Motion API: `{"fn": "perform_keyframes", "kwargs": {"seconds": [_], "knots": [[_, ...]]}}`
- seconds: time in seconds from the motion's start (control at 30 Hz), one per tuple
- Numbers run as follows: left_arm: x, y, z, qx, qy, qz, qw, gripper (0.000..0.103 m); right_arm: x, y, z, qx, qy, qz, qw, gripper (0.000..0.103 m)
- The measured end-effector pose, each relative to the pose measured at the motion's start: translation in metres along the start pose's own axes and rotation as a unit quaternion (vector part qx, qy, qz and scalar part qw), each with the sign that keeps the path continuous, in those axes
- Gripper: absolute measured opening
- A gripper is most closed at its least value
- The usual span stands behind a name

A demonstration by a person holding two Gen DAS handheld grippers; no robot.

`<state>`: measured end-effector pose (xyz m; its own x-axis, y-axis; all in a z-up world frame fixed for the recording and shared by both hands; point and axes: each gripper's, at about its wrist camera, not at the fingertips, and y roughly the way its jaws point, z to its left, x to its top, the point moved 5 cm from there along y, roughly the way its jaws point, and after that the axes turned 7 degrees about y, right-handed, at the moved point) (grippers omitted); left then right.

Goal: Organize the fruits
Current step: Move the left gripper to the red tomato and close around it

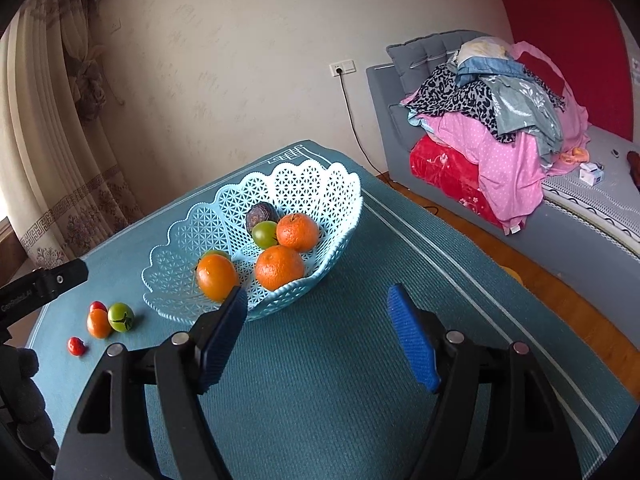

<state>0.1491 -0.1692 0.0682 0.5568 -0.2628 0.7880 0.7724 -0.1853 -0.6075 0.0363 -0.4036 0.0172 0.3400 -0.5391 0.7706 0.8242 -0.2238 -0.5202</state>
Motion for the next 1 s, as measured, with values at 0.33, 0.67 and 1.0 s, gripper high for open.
{"fn": "perform_keyframes", "kwargs": {"seconds": [0.33,0.67,1.0], "knots": [[-0.025,-0.007,0.045,0.027,-0.023,0.009,0.9993,0.100,-0.011,-0.013,0.014,0.001,-0.026,0.002,1.000,0.073],[-0.057,0.010,0.098,0.060,-0.060,0.044,0.9954,0.100,-0.036,-0.021,0.050,0.033,-0.066,0.029,0.997,0.073],[-0.076,0.045,0.113,0.050,-0.069,0.088,0.9925,0.073,-0.056,-0.022,0.079,0.063,-0.109,0.059,0.990,0.073]]}}
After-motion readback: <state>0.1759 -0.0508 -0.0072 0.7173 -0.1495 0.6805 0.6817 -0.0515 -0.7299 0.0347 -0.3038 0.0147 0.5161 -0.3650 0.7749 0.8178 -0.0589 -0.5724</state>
